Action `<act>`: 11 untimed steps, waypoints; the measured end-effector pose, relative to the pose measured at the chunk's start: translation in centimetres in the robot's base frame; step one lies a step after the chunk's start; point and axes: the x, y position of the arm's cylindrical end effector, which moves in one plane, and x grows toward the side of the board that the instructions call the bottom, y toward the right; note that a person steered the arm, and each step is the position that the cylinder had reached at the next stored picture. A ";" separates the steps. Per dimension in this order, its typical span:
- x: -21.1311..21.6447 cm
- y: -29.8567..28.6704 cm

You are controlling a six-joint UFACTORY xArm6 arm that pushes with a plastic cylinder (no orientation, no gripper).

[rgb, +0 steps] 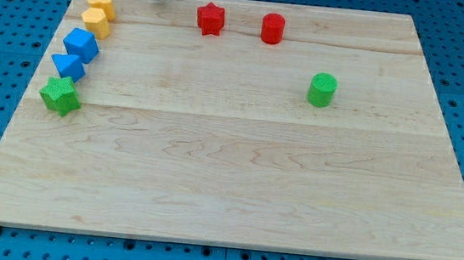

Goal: Place the red star to the top of the board

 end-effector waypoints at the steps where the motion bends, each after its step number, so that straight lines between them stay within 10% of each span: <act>1: 0.0 7.7; 5: 5.8 10.6; 9: 9.6 1.2; 11: 6.1 0.8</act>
